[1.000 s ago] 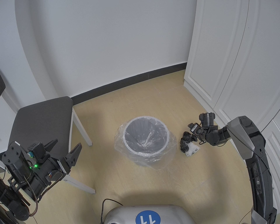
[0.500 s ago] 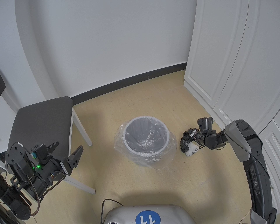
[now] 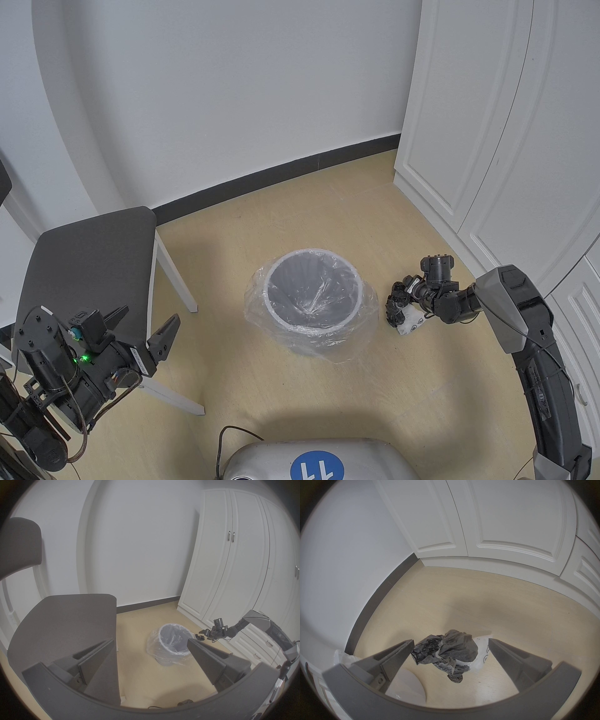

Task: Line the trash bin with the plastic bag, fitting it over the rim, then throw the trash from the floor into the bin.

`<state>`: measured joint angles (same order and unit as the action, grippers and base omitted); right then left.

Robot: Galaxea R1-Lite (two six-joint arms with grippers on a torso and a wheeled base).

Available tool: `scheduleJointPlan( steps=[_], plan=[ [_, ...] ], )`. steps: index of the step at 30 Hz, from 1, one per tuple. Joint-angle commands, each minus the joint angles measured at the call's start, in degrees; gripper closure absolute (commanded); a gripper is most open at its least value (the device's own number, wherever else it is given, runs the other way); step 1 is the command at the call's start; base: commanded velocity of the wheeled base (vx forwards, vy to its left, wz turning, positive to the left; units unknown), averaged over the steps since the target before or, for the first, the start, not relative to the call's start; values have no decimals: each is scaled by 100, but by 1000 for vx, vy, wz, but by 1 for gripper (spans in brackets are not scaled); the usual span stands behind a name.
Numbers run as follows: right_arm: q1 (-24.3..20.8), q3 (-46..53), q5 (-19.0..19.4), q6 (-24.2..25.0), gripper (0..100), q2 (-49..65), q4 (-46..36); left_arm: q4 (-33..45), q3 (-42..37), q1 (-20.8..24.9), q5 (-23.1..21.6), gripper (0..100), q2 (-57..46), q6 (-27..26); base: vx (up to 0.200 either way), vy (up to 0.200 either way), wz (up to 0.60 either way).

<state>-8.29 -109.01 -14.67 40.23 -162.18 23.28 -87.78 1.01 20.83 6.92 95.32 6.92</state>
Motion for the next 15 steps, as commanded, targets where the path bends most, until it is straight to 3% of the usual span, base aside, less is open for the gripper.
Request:
scheduleJointPlan(
  steps=[1, 7, 15],
  plan=[
    [-50, -156, -19, 11, 0, -226, 9, -2, -101, 0, 2, 0, 57, 2, 0, 0, 0],
    [-94, -558, -458, 2, 0, -621, 45, -11, -101, 0, 2, 0, 83, 2, 0, 0, 0],
    [-129, -558, -476, -15, 0, -683, 71, -2, -101, 0, 2, 0, 92, 2, 0, 0, 0]
  ],
)
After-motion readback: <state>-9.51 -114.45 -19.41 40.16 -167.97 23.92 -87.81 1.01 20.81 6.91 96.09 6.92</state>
